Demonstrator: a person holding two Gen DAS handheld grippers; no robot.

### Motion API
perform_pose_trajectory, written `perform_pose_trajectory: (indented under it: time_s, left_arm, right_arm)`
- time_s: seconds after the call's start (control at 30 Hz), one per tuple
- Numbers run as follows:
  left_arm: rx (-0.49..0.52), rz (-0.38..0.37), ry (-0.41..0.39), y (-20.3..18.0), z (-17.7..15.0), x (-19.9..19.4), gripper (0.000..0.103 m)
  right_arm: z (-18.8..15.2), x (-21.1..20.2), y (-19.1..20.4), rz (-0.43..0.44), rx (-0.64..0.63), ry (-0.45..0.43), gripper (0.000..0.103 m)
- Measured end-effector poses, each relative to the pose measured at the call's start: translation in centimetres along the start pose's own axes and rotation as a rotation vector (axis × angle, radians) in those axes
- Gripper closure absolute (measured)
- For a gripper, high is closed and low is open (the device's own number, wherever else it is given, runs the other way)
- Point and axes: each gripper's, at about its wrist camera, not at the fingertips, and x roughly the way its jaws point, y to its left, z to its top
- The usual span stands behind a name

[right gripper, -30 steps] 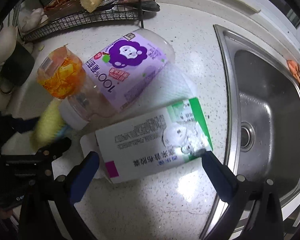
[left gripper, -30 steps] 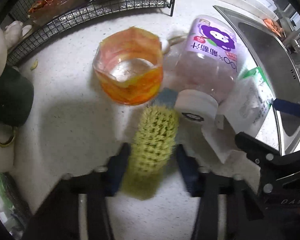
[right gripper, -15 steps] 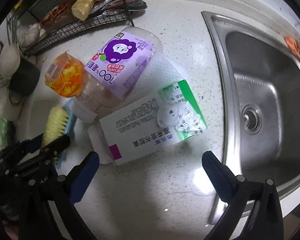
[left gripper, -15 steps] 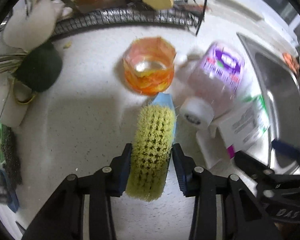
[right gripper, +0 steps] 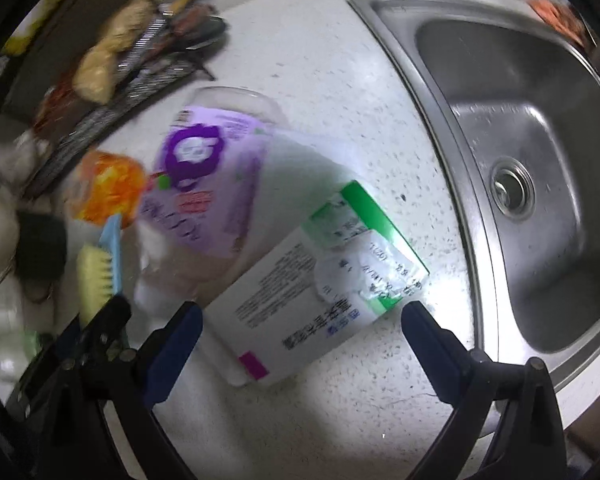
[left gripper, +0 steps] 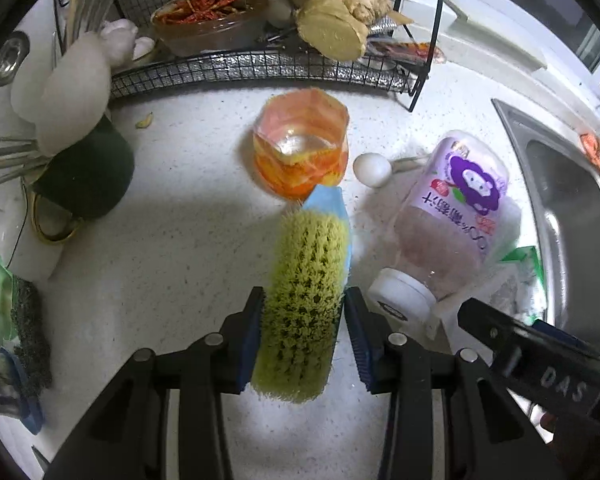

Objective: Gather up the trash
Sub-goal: 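Grasp the white-and-green medicine box with the right tool while the left tool holds the brush, then carry the brush and medicine box down toward the red bucket with both tools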

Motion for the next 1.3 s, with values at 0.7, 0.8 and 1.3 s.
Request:
perform_pose_trajectory:
  time_s: [0.7, 0.8, 1.3]
  left_arm:
    - [0.021, -0.014, -0.008, -2.2, 0.4, 3.8, 0.065]
    - [0.031, -0.013, -0.01, -3.1, -0.2, 3.6, 0.065]
    - [-0.003, 0.003, -0.078, -5.3, -3.6, -1.8, 0.066]
  right_arm:
    - [1.2, 3.4, -2.1, -0.005, 0.058, 0.057, 0.032]
    - [0.5, 3.5, -2.9, 0.019, 0.035, 0.055, 0.037]
    - [-4.2, -2.6, -5.6, 0.086, -0.078, -0.066, 0.043]
